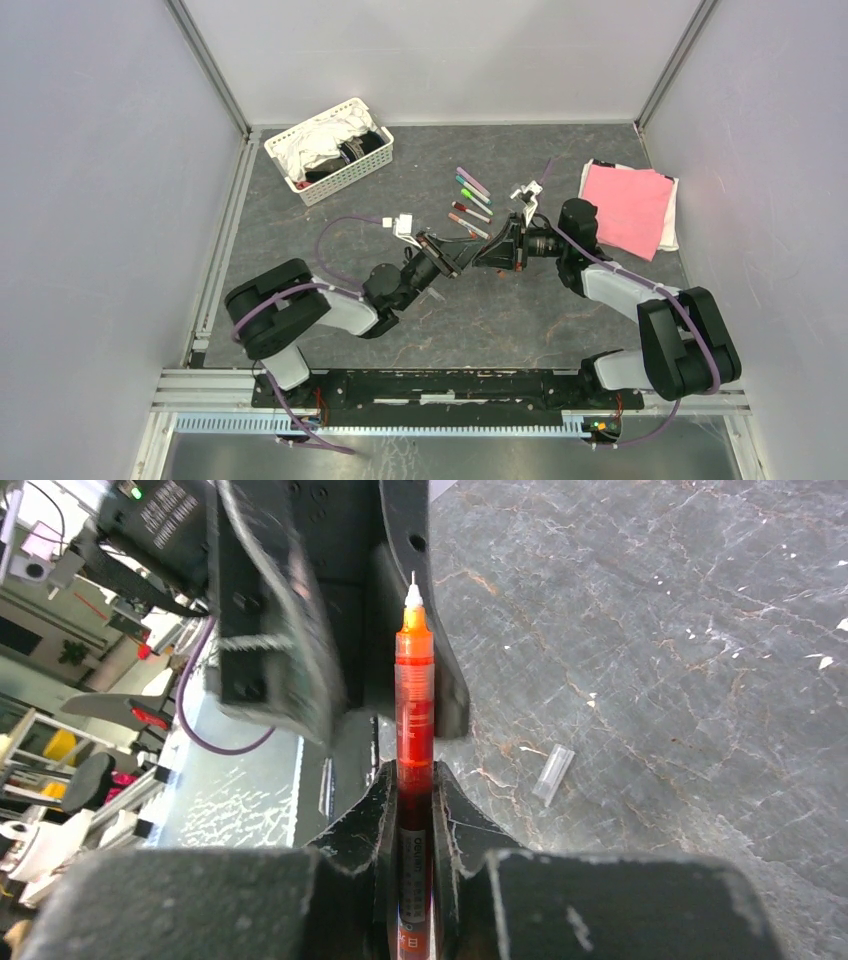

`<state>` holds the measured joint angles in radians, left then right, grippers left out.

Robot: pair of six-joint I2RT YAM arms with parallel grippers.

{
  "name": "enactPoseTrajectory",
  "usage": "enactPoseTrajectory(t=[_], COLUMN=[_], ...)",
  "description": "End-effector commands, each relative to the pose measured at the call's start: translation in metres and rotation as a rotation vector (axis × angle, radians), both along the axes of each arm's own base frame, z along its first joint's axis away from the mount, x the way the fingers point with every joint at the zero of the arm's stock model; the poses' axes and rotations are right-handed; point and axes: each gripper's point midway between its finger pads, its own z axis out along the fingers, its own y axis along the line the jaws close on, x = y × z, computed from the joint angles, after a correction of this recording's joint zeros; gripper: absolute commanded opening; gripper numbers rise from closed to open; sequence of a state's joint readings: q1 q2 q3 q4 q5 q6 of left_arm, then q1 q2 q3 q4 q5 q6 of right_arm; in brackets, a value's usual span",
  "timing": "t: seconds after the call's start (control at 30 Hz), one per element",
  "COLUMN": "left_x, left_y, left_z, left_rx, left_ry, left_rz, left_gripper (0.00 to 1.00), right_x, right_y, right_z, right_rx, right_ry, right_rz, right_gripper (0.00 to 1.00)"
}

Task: Insert the pens into the pen caps
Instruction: Pick up the pen from the center of the board.

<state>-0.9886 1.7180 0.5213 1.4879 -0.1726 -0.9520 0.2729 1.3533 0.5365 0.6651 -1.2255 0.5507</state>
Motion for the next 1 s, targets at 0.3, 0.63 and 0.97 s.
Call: enactPoseTrajectory(t=[0.3,0.63,0.97], left_x=[-0.019,-0.035,-0.039], left_y=[0.052,0.124,0.144], left_z=[0.040,0.031,-0.016], left_rx=[0.330,0.558,0.653], left_ry=[-0.118,-0.004,0.290], left_rz=[0.113,0.219,0.266], left_gripper=[0.63,0.85,1.00], right_x=[0.006,0.010,0.016], right_y=[-0.006,-0.018,-0.027], right_z=[0.018,0.029,0.020], right_rx=[-0.044,-0.133,-0.148], right_ry=[-0.273,-0.563,-0.487], right_rz=[0.058,-0.009,-0.059], right_gripper=[0.00,0.00,0.00])
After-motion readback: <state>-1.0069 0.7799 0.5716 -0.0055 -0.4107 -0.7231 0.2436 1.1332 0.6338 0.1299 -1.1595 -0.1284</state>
